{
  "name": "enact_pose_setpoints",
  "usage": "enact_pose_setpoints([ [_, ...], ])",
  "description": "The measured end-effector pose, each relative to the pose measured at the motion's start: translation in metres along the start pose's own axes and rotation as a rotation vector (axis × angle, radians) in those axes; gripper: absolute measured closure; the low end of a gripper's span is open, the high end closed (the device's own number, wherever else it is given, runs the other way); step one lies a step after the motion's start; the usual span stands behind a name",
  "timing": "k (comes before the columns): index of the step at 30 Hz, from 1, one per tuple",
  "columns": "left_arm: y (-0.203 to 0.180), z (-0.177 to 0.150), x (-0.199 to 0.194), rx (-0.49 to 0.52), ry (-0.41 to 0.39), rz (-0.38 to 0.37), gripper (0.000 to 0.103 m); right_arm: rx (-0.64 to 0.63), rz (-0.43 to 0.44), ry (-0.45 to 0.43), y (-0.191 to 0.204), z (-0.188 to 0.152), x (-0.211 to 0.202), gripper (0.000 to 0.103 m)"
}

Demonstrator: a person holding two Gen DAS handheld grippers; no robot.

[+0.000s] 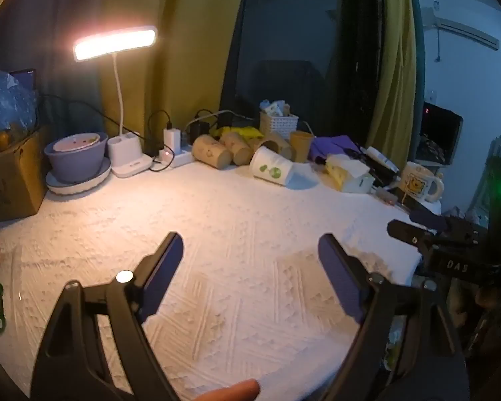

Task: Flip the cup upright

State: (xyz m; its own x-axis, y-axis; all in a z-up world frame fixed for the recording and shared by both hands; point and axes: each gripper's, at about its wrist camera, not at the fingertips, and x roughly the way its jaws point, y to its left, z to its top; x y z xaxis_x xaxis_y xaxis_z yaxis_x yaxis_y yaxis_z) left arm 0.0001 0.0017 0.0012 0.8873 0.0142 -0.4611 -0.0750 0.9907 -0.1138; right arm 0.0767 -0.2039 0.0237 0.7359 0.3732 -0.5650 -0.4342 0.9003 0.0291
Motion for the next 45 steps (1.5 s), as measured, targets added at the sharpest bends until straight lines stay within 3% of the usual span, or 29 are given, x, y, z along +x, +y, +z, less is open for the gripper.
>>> enact_pose_setpoints([
  [8, -0.010, -0.004, 0.001, 0.003, 0.005, 0.006, 0.019, 0.011, 0.016, 0.033, 0.006, 0.003, 0.005, 0.028],
  [16, 0.002, -0.003, 0.000, -0.033, -0.004, -0.012, 0.019, -0.018, 0.007, 0.038, 0.015, 0.006, 0.005, 0.028],
  [45, -0.001, 0.000, -0.006, -0.016, -0.011, -0.026, 0.019, -0.019, 0.006, 0.036, 0.012, 0.008, 0.002, 0.028],
])
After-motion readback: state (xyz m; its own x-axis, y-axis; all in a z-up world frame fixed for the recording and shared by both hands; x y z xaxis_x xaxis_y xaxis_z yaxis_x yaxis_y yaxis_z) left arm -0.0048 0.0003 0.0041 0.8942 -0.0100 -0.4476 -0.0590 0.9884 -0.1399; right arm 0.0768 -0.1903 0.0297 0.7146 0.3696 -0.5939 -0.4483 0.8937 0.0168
